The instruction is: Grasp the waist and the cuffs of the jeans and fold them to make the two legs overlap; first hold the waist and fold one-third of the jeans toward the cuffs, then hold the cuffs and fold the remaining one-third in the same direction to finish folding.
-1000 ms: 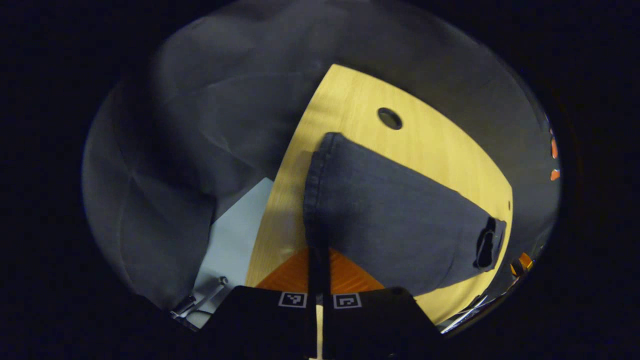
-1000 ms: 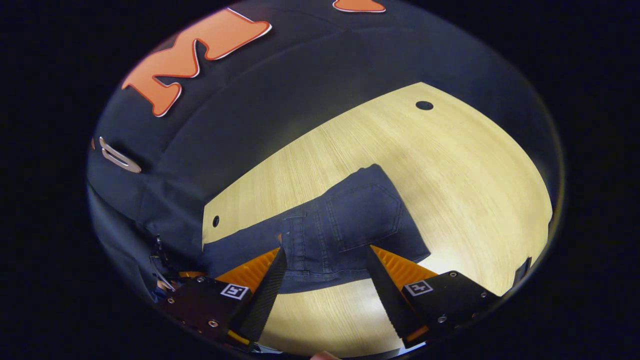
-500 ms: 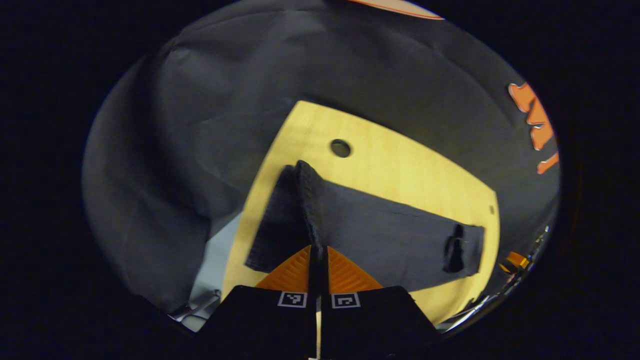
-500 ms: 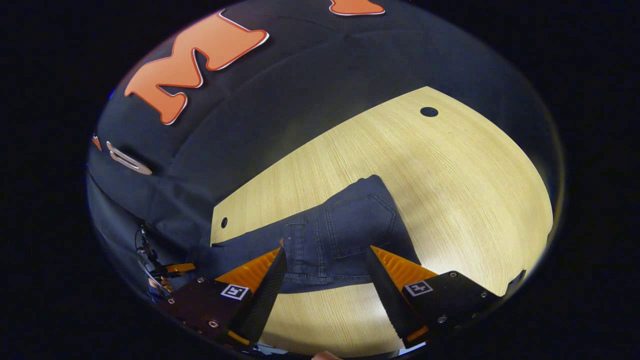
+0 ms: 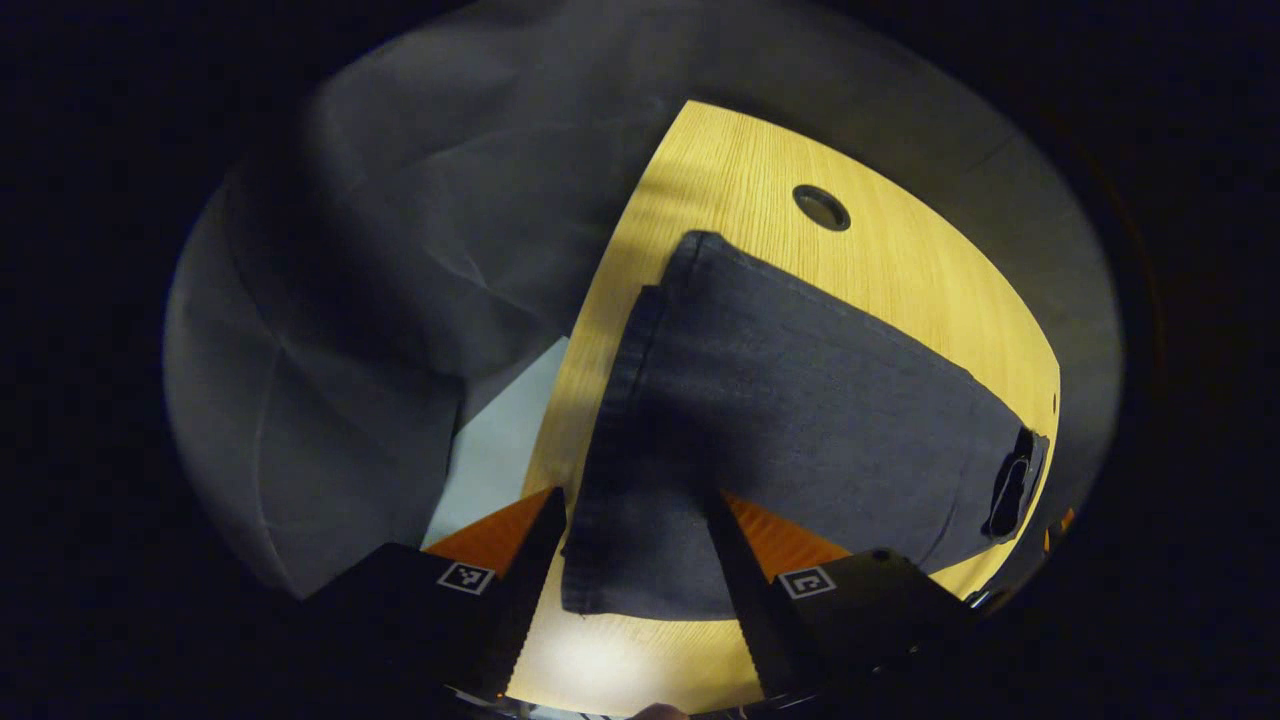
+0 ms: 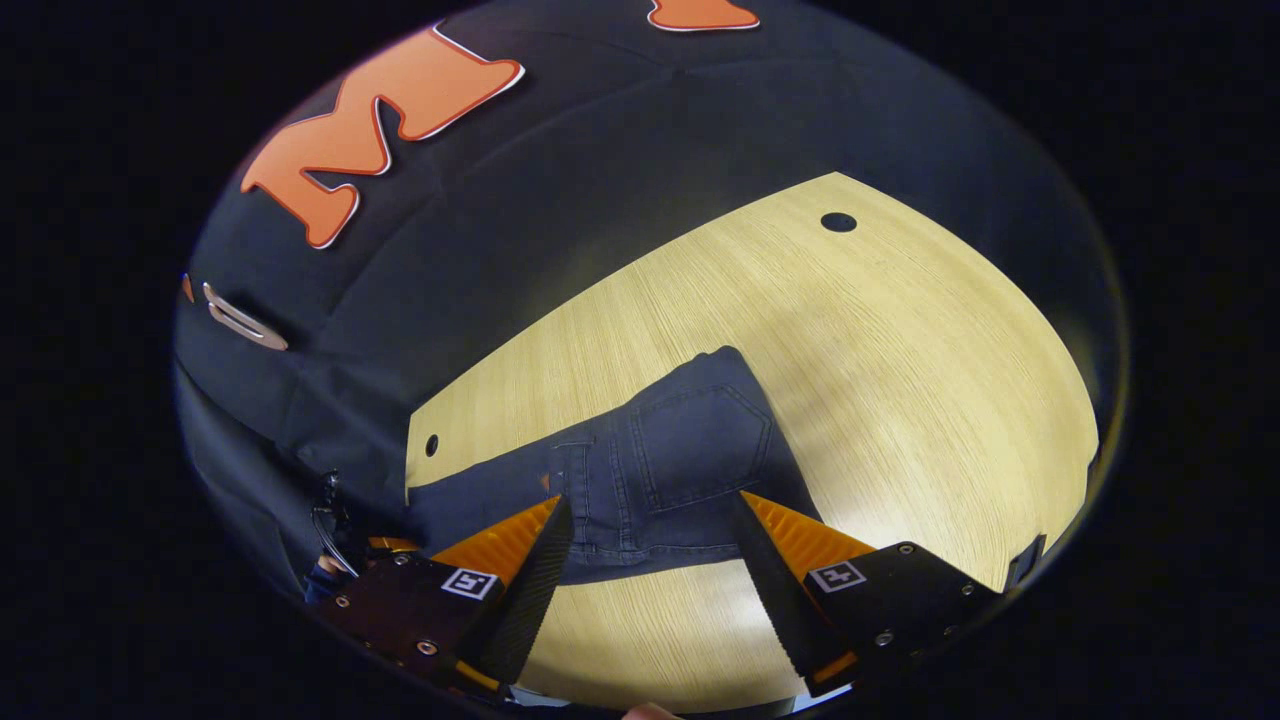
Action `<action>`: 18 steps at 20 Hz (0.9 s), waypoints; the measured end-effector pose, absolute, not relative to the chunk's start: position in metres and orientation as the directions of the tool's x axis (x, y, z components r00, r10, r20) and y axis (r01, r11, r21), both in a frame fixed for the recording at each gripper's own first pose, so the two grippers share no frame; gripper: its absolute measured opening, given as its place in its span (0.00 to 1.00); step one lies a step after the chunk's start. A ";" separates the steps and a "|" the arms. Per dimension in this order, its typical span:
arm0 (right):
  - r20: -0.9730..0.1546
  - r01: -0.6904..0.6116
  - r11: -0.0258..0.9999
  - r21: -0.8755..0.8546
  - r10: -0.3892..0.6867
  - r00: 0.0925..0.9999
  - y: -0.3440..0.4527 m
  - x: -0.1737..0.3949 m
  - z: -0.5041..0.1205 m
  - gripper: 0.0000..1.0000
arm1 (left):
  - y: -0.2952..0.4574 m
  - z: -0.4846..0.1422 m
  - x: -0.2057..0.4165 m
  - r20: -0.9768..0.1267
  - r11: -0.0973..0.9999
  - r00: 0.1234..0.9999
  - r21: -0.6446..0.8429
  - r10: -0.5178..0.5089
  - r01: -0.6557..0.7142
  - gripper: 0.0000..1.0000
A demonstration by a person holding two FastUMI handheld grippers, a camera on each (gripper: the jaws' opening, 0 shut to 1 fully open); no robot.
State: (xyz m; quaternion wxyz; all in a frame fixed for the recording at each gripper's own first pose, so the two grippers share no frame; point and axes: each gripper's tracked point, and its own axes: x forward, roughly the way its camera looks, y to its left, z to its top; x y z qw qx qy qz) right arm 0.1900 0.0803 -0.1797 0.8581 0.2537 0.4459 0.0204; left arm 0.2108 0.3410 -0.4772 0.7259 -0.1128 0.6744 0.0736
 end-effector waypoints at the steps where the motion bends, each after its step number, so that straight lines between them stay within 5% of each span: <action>1: -0.755 0.194 0.868 0.456 0.262 0.601 0.082 0.190 -0.179 0.97 | 0.341 -0.491 0.217 -0.996 0.974 0.080 -0.044 -0.027 -0.224 0.86; 3: -0.753 0.201 0.863 0.463 0.264 0.602 0.084 0.193 -0.179 0.97 | 0.336 -0.491 0.218 -0.995 0.988 0.094 -0.044 -0.030 -0.149 0.81; 6: -0.754 0.201 0.865 0.459 0.260 0.603 0.084 0.193 -0.182 0.97 | 0.314 -0.497 0.226 -0.992 0.992 0.121 -0.047 -0.033 -0.114 0.12; 7: -0.757 0.200 0.865 0.460 0.265 0.597 0.085 0.192 -0.184 0.97 | 0.311 -0.492 0.223 -0.992 0.988 0.117 -0.058 -0.041 -0.146 0.06; 12: -0.753 0.186 0.862 0.472 0.284 0.594 0.086 0.194 -0.185 0.97 | 0.283 -0.461 0.244 -0.940 0.935 0.282 -0.263 -0.193 -0.238 0.03; 18: -0.724 0.151 0.853 0.500 0.316 0.613 0.085 0.195 -0.179 0.97 | 0.246 -0.410 0.264 -0.856 0.910 0.431 -0.383 -0.285 -0.160 0.03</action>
